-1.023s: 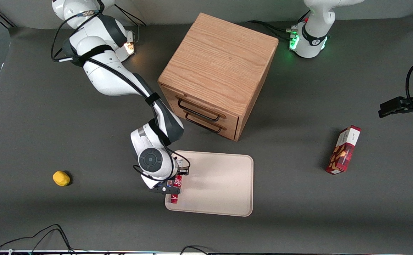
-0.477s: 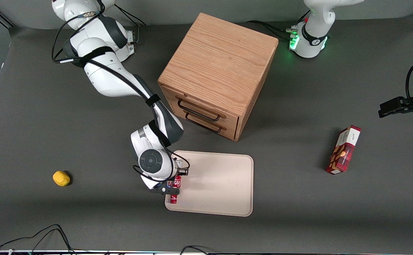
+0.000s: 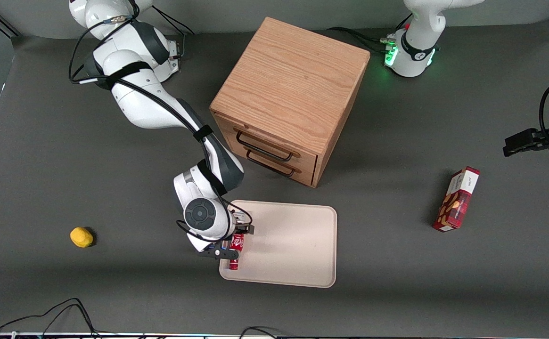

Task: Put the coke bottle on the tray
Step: 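Lower the bottle onto the tray and open the right gripper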

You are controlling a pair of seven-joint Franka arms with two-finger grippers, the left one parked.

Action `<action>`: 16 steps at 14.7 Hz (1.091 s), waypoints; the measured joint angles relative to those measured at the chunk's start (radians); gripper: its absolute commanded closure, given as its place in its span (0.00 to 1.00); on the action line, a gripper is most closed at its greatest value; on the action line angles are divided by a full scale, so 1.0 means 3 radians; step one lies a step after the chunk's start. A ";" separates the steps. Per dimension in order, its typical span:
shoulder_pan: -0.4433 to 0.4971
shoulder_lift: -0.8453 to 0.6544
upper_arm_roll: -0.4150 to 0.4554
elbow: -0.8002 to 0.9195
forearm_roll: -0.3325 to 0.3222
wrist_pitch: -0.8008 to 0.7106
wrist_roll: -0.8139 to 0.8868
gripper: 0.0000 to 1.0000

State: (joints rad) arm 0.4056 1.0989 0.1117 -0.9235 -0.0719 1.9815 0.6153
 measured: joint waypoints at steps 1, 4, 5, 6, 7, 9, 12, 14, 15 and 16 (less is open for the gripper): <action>0.0000 0.0000 -0.0001 0.0000 0.0000 0.0000 0.0000 0.00; -0.0001 0.0000 -0.0011 0.0001 0.0000 0.0000 0.0000 0.00; -0.0001 0.0000 -0.0011 0.0002 0.0000 0.0000 0.0000 0.00; 0.0000 0.0000 -0.0011 0.0003 0.0000 0.0000 0.0000 0.00; 0.0000 0.0000 -0.0011 0.0005 0.0000 0.0000 0.0000 0.00; 0.0000 0.0000 -0.0011 0.0009 0.0000 -0.0001 0.0000 0.00; -0.0001 0.0000 -0.0012 0.0029 0.0000 -0.0028 0.0000 0.00; -0.0007 -0.0022 -0.0013 0.0076 0.0000 -0.0154 0.0000 0.00; -0.0011 -0.0057 -0.0013 0.0096 0.0000 -0.0230 0.0000 0.00; -0.0017 -0.0103 -0.0013 0.0115 0.0000 -0.0299 0.0000 0.00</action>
State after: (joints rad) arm 0.4005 1.0680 0.1079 -0.8889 -0.0718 1.8917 0.6153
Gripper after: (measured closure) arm 0.000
